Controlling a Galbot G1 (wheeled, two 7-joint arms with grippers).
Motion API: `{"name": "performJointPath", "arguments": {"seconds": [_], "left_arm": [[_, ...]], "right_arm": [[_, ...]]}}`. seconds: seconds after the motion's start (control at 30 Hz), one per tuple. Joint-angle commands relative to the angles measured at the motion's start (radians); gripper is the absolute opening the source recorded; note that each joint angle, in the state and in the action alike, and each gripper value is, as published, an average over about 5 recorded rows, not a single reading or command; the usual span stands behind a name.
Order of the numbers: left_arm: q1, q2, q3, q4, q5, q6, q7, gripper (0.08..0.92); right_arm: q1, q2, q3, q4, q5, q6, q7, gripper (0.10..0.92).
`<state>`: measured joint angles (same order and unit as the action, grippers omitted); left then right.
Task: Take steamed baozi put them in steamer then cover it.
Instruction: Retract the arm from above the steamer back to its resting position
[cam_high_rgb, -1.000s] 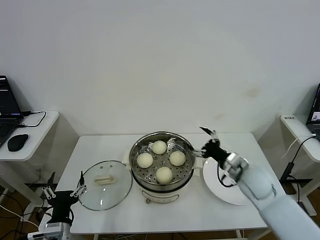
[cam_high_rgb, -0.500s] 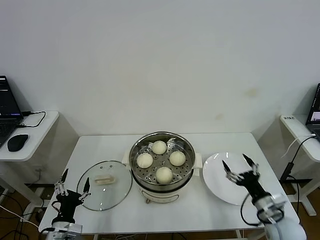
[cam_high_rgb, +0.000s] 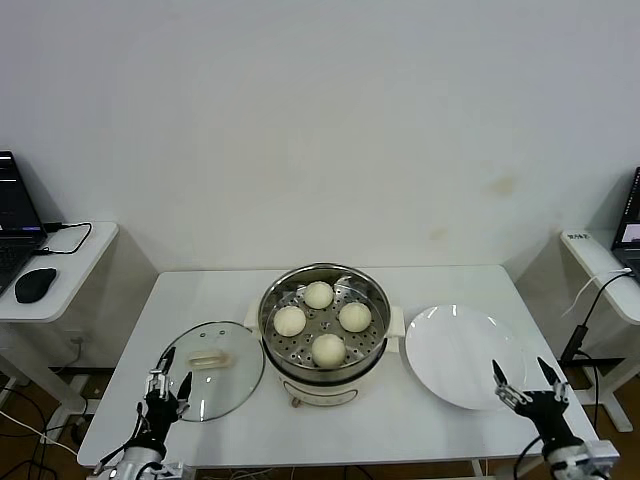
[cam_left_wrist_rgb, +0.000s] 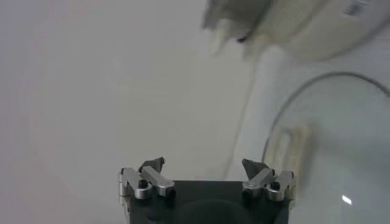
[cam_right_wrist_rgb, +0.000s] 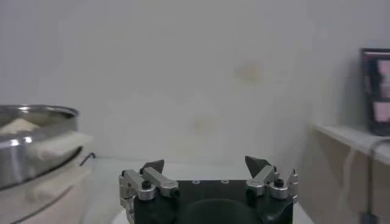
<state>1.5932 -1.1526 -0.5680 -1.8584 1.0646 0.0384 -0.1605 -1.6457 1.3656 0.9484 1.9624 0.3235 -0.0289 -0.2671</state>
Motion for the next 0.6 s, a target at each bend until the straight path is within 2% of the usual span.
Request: {"name": "performJointPath", "arguments": {"seconds": [0.03,0.4,0.6], "left_arm": [[-0.112,0.010,0.057,0.135,0.181,-0.003,0.013,0.823],[-0.245,0.017,0.089,0.297,0.137,-0.010,0.015,0.823],[-0.313,0.017,0.104,0.335,0.123,-0.009,0.021,0.823]], "right_arm": [[-0.058,0.058,0.055,0.006,-0.032,0.004,-0.004,0.823],[-0.073,0.087,0.046,0.007,-0.063,0.019,-0.008,0.823],[-0.075,0.098,0.045,0.011,-0.069,0.021,-0.012,0.823]]}}
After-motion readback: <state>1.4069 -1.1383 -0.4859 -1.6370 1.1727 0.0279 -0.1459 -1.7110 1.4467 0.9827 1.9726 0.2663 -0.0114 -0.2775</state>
